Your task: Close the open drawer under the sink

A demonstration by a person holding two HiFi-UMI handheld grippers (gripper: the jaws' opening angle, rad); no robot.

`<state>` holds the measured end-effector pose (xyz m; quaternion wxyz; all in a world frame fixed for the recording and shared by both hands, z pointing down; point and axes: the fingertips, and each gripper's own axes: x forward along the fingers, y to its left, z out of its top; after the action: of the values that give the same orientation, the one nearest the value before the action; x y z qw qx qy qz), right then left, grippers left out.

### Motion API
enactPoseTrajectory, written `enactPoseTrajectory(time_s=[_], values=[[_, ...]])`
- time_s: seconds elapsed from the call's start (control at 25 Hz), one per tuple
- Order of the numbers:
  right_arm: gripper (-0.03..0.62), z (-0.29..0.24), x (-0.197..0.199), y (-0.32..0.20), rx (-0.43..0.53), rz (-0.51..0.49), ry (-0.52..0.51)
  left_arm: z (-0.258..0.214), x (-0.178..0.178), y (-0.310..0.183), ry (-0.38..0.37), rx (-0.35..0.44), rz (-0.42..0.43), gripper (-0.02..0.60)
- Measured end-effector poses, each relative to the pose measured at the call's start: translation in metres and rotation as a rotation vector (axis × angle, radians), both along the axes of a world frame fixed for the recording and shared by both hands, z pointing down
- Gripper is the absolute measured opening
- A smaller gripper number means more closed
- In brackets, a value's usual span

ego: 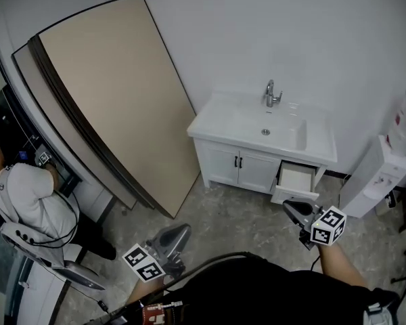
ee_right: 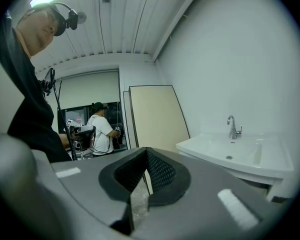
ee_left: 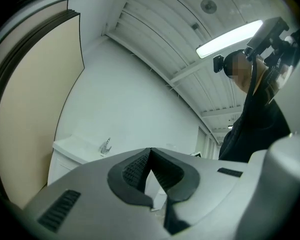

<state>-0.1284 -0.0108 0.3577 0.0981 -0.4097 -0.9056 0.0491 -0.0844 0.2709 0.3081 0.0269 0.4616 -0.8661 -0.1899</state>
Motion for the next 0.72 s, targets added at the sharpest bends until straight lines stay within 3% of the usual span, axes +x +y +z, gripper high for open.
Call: enactPoseTrajectory(time_s=[0.32, 0.72], values=[[-0.003, 0.014, -0.048, -0.019, -0.004, 0.132, 0.032, 0.01, -0.085, -0.014, 0.009, 0.022, 0.12, 0.0], [-0.003, -0.024, -0.147, 0.038, -0.021, 0.306, -0.006, -0.016, -0.222, 0.049, -0.022, 0.021, 0.272, 0.0]])
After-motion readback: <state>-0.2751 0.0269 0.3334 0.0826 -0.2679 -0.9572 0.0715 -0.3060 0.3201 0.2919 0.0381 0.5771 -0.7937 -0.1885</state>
